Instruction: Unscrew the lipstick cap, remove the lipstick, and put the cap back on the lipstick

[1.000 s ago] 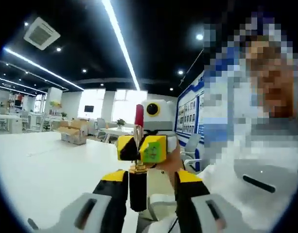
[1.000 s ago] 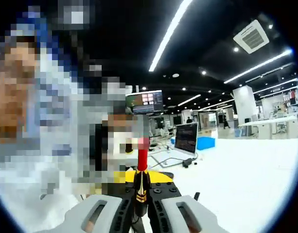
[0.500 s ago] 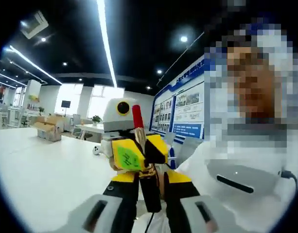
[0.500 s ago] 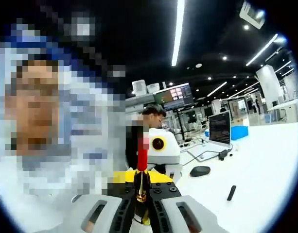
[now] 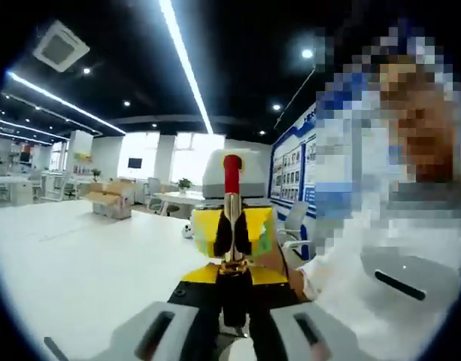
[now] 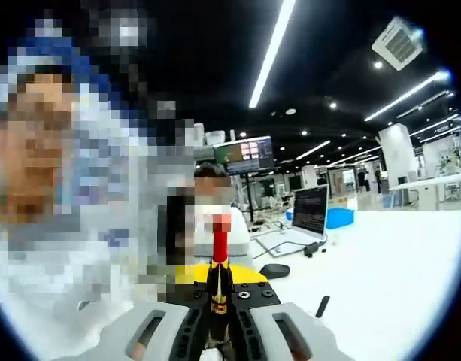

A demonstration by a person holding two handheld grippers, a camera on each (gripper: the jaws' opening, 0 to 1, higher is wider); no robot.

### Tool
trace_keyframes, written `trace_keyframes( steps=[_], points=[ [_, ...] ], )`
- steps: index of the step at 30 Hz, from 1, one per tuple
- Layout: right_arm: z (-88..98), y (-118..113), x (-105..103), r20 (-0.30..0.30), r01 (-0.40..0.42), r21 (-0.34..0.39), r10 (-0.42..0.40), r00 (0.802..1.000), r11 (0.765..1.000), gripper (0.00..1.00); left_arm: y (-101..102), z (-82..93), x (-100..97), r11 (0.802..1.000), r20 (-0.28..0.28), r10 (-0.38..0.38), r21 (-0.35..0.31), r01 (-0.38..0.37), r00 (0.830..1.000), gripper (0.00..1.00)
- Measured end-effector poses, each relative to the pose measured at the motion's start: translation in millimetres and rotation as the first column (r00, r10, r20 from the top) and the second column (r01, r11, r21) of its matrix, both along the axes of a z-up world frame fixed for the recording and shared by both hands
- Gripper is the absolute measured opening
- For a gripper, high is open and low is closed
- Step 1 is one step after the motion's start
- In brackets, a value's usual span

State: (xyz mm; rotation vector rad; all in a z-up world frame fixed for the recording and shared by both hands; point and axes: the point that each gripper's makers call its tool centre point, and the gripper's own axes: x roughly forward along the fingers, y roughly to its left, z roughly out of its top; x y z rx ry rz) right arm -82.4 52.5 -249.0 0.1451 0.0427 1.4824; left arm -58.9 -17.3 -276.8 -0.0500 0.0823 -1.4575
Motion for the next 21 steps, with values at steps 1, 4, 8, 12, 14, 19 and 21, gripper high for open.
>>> trace_keyframes(
  steps=[1, 4, 8, 12, 14, 19, 21],
  points=[
    [-1.4, 0.3, 3.5, 0.008, 0.029, -0.005, -0.029, 1.0, 1.0, 0.06, 0.3, -1.1, 3.5, 1.0, 0.005, 0.024, 0.009, -0.024, 1.0, 0.14],
    [-0.3, -3.6, 23.2, 0.043, 0.113, -0.016, -0.112, 0.993, 0.993, 0.06, 1.9, -3.2, 20.3, 0.989, 0.052, 0.141, 0.04, -0.143, 0.989, 0.14],
    [3.9, -10.6, 52.7, 0.174, 0.283, -0.034, -0.273, 0.946, 0.959, 0.06, 5.5, -2.9, 46.2, 0.942, 0.12, 0.327, 0.035, -0.333, 0.937, 0.14],
    [9.7, -11.1, 62.2, 0.319, 0.393, -0.028, -0.364, 0.875, 0.919, 0.06, 8.7, 3.9, 57.8, 0.888, 0.196, 0.455, -0.023, -0.46, 0.869, 0.14],
    [12.9, -11.2, 59.0, 0.337, 0.393, -0.018, -0.365, 0.868, 0.919, 0.06, 8.4, 7.3, 55.1, 0.883, 0.215, 0.464, -0.037, -0.467, 0.86, 0.14],
    [20.0, -15.0, 54.4, 0.287, 0.334, 0.01, -0.323, 0.902, 0.942, 0.06, 8.2, 12.3, 47.3, 0.905, 0.256, 0.418, -0.031, -0.425, 0.872, 0.15],
    [22.4, -16.4, 51.6, 0.234, 0.285, 0.03, -0.284, 0.93, 0.958, 0.06, 6.2, 12.4, 41.6, 0.93, 0.237, 0.363, -0.028, -0.368, 0.901, 0.15]
  ],
)
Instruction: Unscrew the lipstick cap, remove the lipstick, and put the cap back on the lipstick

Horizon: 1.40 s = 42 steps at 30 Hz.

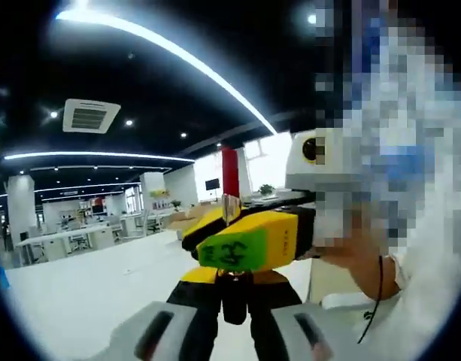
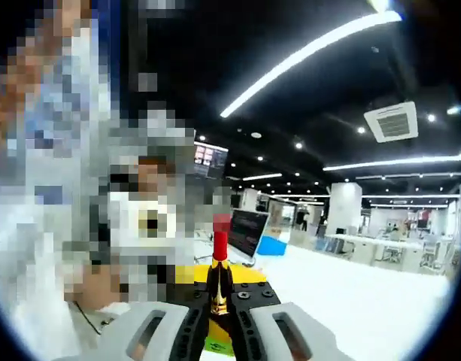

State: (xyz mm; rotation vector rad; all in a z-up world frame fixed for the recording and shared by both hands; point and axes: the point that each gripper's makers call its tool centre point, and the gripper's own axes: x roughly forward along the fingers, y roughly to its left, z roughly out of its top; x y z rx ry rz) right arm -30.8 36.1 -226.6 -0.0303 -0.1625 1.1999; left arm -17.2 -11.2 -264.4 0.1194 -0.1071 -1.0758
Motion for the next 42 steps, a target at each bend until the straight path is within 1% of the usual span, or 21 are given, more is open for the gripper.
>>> trace_keyframes(
  steps=[4, 7, 8, 12, 16, 18, 20, 21, 22, 24, 25, 27, 28, 30, 31, 33, 35, 36, 38, 40, 42],
  points=[
    [4.4, -2.9, -6.0, -0.079, -0.092, 0.057, 0.097, 0.992, 0.994, 0.06, 0.6, 1.6, -7.3, 0.992, -0.073, -0.111, -0.062, 0.107, 0.991, 0.2],
    [9.9, -3.9, -13.6, -0.111, -0.154, 0.1, 0.164, 0.98, 0.983, 0.06, -0.6, -4.7, -18.8, 0.972, -0.156, -0.232, -0.074, 0.223, 0.96, 0.23],
    [11.4, -4.0, -16.4, -0.125, -0.18, 0.114, 0.194, 0.973, 0.977, 0.06, -0.9, -4.6, -21.2, 0.966, -0.168, -0.257, -0.085, 0.246, 0.952, 0.23],
    [20.1, -3.7, -33.0, -0.181, -0.297, 0.201, 0.333, 0.925, 0.933, 0.06, -3.5, -1.1, -48.6, 0.886, -0.256, -0.461, -0.179, 0.427, 0.85, 0.25],
    [22.2, -0.6, -45.8, -0.217, -0.38, 0.258, 0.436, 0.873, 0.889, 0.06, -5.7, 7.3, -72.7, 0.803, -0.265, -0.594, -0.256, 0.539, 0.759, 0.26],
    [24.0, 0.4, -51.1, -0.23, -0.413, 0.288, 0.481, 0.846, 0.864, 0.06, -6.0, 11.8, -79.1, 0.772, -0.261, -0.633, -0.288, 0.567, 0.729, 0.26],
    [25.8, 0.3, -54.0, -0.234, -0.433, 0.306, 0.508, 0.829, 0.848, 0.06, -5.1, 15.2, -85.2, 0.746, -0.259, -0.663, -0.311, 0.589, 0.703, 0.26],
    [24.5, 4.0, -63.3, -0.238, -0.446, 0.313, 0.523, 0.818, 0.839, 0.06, -4.0, 17.0, -87.4, 0.732, -0.261, -0.678, -0.328, 0.598, 0.687, 0.25],
    [24.9, 4.4, -66.3, -0.242, -0.454, 0.321, 0.536, 0.809, 0.831, 0.06, -3.9, 17.2, -88.5, 0.727, -0.268, -0.683, -0.338, 0.598, 0.679, 0.24],
    [27.4, -0.3, -67.2, -0.244, -0.469, 0.334, 0.556, 0.795, 0.818, 0.06, -3.0, 18.7, -87.0, 0.727, -0.265, -0.682, -0.35, 0.591, 0.682, 0.21],
    [25.4, 4.1, -75.1, -0.243, -0.477, 0.336, 0.564, 0.789, 0.812, 0.06, -1.9, 20.9, -87.2, 0.717, -0.266, -0.691, -0.367, 0.592, 0.672, 0.21],
    [24.2, 8.4, -84.2, -0.246, -0.494, 0.347, 0.586, 0.772, 0.797, 0.06, 1.9, 26.3, -92.3, 0.675, -0.277, -0.732, -0.417, 0.609, 0.622, 0.19],
    [24.1, 11.5, -91.8, -0.249, -0.509, 0.361, 0.607, 0.755, 0.781, 0.06, 1.8, 24.9, -89.4, 0.678, -0.278, -0.729, -0.413, 0.607, 0.625, 0.16],
    [22.1, 16.7, -96.9, -0.251, -0.504, 0.355, 0.599, 0.76, 0.788, 0.06, 0.6, 24.1, -91.1, 0.679, -0.284, -0.73, -0.412, 0.608, 0.622, 0.15],
    [21.0, 18.3, -98.0, -0.246, -0.496, 0.345, 0.587, 0.771, 0.796, 0.06, -0.1, 22.9, -89.0, 0.692, -0.285, -0.717, -0.402, 0.6, 0.636, 0.15],
    [17.9, 21.4, -97.7, -0.244, -0.476, 0.33, 0.561, 0.791, 0.815, 0.06, -2.0, 20.1, -83.2, 0.73, -0.274, -0.677, -0.369, 0.575, 0.683, 0.15],
    [16.0, 19.7, -88.2, -0.247, -0.441, 0.32, 0.524, 0.815, 0.838, 0.06, -3.5, 17.6, -75.7, 0.764, -0.279, -0.638, -0.349, 0.543, 0.718, 0.14],
    [14.0, 20.5, -84.6, -0.245, -0.417, 0.306, 0.494, 0.834, 0.856, 0.06, -3.3, 16.0, -68.9, 0.788, -0.275, -0.607, -0.328, 0.52, 0.746, 0.14],
    [9.2, 23.8, -79.3, -0.237, -0.361, 0.269, 0.425, 0.874, 0.893, 0.06, -4.1, 11.5, -56.8, 0.853, -0.253, -0.512, -0.256, 0.454, 0.821, 0.14],
    [5.2, 26.7, -74.8, -0.226, -0.309, 0.236, 0.361, 0.905, 0.921, 0.06, -3.6, 7.1, -45.3, 0.902, -0.239, -0.424, -0.199, 0.383, 0.874, 0.14],
    [-0.7, 30.0, -69.3, -0.197, -0.236, 0.179, 0.269, 0.943, 0.955, 0.06, -3.0, 2.4, -34.9, 0.938, -0.229, -0.342, -0.146, 0.315, 0.911, 0.14]
  ],
)
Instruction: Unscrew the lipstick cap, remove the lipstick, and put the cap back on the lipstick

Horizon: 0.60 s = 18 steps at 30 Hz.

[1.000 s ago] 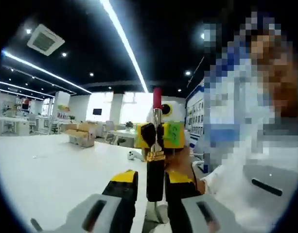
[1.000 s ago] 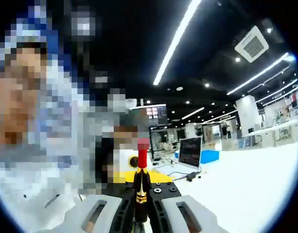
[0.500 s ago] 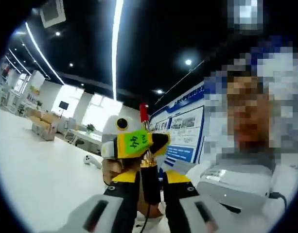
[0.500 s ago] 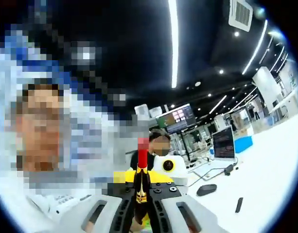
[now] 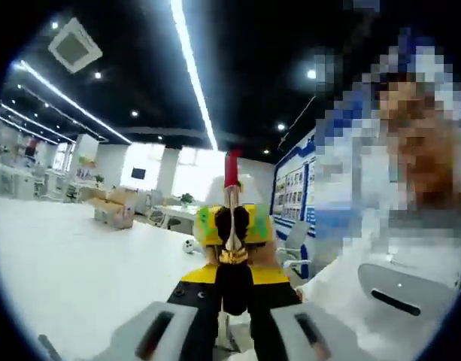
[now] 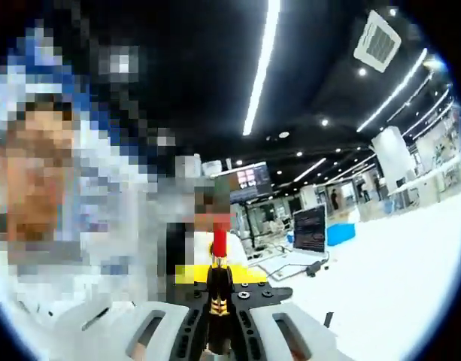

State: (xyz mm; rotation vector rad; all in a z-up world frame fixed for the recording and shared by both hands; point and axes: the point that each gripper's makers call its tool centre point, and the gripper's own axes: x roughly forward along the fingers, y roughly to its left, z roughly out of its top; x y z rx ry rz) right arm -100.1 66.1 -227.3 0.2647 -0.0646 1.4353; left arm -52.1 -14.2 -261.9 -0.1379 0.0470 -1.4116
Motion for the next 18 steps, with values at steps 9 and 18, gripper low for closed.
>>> trace_keyframes(
  steps=[9, 18],
  points=[
    [-10.1, 16.8, -7.3, 0.115, 0.182, -0.08, -0.172, 0.978, 0.98, 0.06, 1.6, -6.1, 24.0, 0.965, 0.145, 0.233, 0.088, -0.247, 0.962, 0.15],
    [-9.6, 24.9, -18.3, 0.103, 0.161, -0.065, -0.154, 0.983, 0.985, 0.06, 4.4, -3.6, 20.3, 0.977, 0.118, 0.19, 0.073, -0.199, 0.975, 0.15]
  ],
)
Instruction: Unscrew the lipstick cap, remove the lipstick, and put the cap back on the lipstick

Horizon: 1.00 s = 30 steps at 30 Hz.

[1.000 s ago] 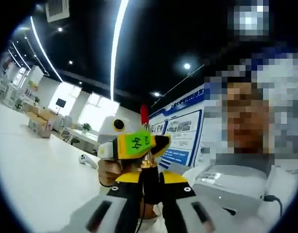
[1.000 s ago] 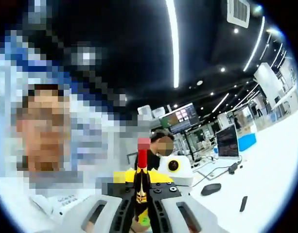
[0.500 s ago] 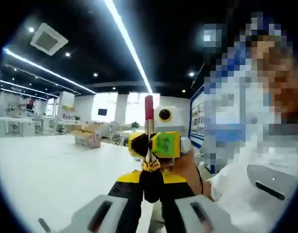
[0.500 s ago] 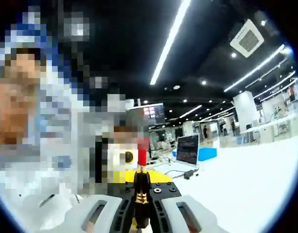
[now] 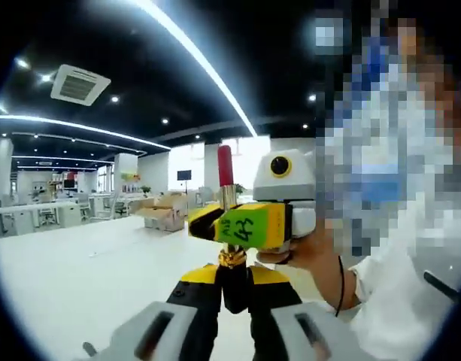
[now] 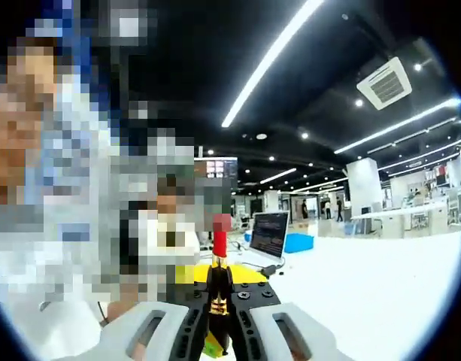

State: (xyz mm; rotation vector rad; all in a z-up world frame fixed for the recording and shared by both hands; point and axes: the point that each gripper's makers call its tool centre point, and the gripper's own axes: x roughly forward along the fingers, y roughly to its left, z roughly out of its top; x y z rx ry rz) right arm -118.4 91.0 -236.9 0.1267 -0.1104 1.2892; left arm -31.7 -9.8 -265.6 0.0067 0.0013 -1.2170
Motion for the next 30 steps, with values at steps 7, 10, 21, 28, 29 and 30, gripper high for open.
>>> trace_keyframes(
  steps=[7, 10, 21, 28, 29, 30],
  points=[
    [1.8, 0.6, -3.7, -0.014, -0.038, 0.024, 0.038, 0.999, 0.999, 0.06, -0.2, 1.6, -4.0, 0.999, -0.006, -0.037, -0.014, 0.037, 0.999, 0.15],
    [4.8, 4.1, -10.4, -0.008, -0.078, 0.055, 0.078, 0.997, 0.995, 0.07, 3.9, 4.3, -3.7, 0.998, 0.002, -0.05, -0.026, 0.05, 0.999, 0.14],
    [14.6, 5.0, -29.0, -0.022, -0.128, 0.073, 0.13, 0.991, 0.989, 0.32, 5.9, 0.9, 4.5, 0.999, -0.019, -0.041, -0.034, 0.04, 0.999, 0.14],
    [4.0, -0.5, -21.0, 0.019, -0.09, -0.012, 0.09, 0.996, 0.996, 0.35, 18.5, 2.1, 15.7, 0.999, -0.009, -0.011, -0.039, 0.01, 1.0, 0.14],
    [3.0, -2.2, -19.9, 0.018, -0.077, -0.022, 0.078, 0.997, 0.997, 0.35, 20.5, 1.6, 17.8, 0.999, -0.005, -0.005, -0.035, 0.005, 1.0, 0.14],
    [1.7, -3.7, -19.9, 0.023, -0.07, -0.034, 0.07, 0.997, 0.997, 0.35, 22.2, 0.3, 20.2, 1.0, -0.003, -0.001, -0.028, 0.001, 1.0, 0.14]
  ],
)
